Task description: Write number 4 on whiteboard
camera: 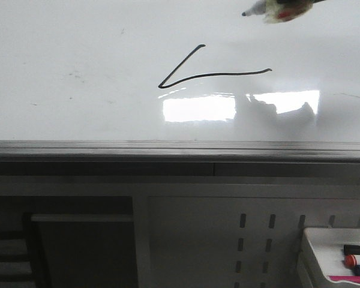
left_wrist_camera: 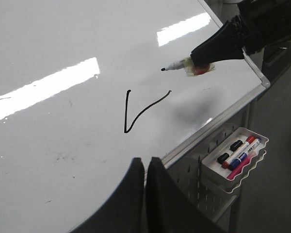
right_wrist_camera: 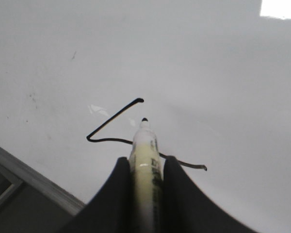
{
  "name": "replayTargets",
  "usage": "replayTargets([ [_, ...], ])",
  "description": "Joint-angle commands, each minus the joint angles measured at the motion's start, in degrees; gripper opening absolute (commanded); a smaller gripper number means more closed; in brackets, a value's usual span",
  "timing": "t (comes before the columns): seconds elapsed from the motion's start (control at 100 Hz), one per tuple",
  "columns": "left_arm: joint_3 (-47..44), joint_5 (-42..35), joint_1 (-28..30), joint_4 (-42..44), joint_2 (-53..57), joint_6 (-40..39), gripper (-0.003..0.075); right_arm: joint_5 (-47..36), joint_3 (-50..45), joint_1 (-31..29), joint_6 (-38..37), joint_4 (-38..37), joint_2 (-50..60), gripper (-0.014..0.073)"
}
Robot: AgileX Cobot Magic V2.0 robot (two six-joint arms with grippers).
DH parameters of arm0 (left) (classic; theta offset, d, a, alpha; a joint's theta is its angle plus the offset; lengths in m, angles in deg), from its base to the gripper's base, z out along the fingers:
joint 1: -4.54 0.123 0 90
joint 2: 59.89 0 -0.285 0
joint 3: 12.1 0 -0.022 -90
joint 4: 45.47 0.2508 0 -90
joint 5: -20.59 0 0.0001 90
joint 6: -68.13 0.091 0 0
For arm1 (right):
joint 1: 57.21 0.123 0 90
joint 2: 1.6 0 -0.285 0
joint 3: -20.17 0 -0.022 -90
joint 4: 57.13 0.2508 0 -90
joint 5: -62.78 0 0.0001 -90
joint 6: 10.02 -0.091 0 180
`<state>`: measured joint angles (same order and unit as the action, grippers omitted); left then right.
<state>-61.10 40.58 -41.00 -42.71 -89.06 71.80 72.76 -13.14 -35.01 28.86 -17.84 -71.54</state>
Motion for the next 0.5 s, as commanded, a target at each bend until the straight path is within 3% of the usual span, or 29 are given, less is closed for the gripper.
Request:
replayTargets([
  [0.0,1.6,-5.2,0.1,-0.5,-0.3,-0.6,-0.002,-5.0,2.7,0.2,0.3,0.5,-1.1,-0.006],
  [0.49,1.6,-5.2,0.1,-0.5,-0.3,-0.6,-0.002,-4.4,8.8,0.3,0.3,0.5,-9.0,-0.006],
])
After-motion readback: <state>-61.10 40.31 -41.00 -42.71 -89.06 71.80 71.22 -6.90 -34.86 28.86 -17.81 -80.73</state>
